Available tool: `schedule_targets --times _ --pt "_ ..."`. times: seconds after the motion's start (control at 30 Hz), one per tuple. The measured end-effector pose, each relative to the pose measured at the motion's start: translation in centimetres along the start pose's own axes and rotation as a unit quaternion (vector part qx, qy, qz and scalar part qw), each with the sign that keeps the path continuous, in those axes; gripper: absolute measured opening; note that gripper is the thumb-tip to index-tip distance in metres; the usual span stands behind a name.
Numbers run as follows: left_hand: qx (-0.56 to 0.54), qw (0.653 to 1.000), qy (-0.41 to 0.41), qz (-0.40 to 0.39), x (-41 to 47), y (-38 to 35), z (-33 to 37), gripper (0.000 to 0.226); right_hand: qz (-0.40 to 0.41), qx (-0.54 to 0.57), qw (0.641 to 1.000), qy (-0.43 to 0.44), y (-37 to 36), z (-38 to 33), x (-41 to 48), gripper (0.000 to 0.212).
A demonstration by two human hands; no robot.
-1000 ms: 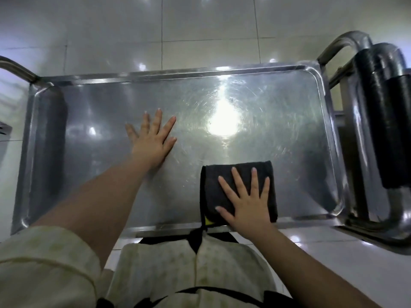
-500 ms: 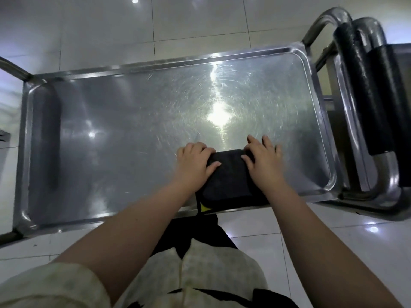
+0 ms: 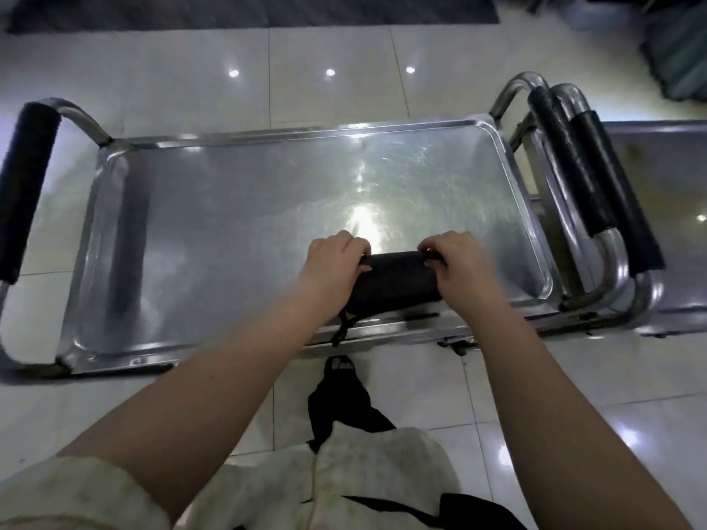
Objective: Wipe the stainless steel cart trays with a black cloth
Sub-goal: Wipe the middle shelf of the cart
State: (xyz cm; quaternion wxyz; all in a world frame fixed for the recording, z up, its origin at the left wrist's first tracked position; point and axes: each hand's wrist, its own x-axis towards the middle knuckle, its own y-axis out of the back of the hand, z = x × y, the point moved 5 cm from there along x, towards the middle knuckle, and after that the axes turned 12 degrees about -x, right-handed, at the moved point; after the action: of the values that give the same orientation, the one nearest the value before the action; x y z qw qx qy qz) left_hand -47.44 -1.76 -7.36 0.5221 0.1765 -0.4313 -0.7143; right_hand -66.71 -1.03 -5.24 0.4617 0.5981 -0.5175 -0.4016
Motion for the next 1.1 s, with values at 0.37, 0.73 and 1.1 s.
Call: schedule_targets --times 0.37,0.73,1.1 --pt "0.058 0.987 -0.074 0.130 -14.5 7.1 5.4 0.008 0.138 0.002 0.988 0.070 3.9 -9.3 -13.1 0.016" --pt "0.071 0.997 -0.005 0.033 -23.9 -0.7 5.1 0.013 0.076 0.009 0.992 0.102 -4.1 -7.8 -23.0 0.014" --pt "-0.011 0.962 0.272 -0.024 -23.9 -14.5 5.1 0.029 -0.068 0.063 0.995 0.047 -13.7 2.3 -21.8 0.016"
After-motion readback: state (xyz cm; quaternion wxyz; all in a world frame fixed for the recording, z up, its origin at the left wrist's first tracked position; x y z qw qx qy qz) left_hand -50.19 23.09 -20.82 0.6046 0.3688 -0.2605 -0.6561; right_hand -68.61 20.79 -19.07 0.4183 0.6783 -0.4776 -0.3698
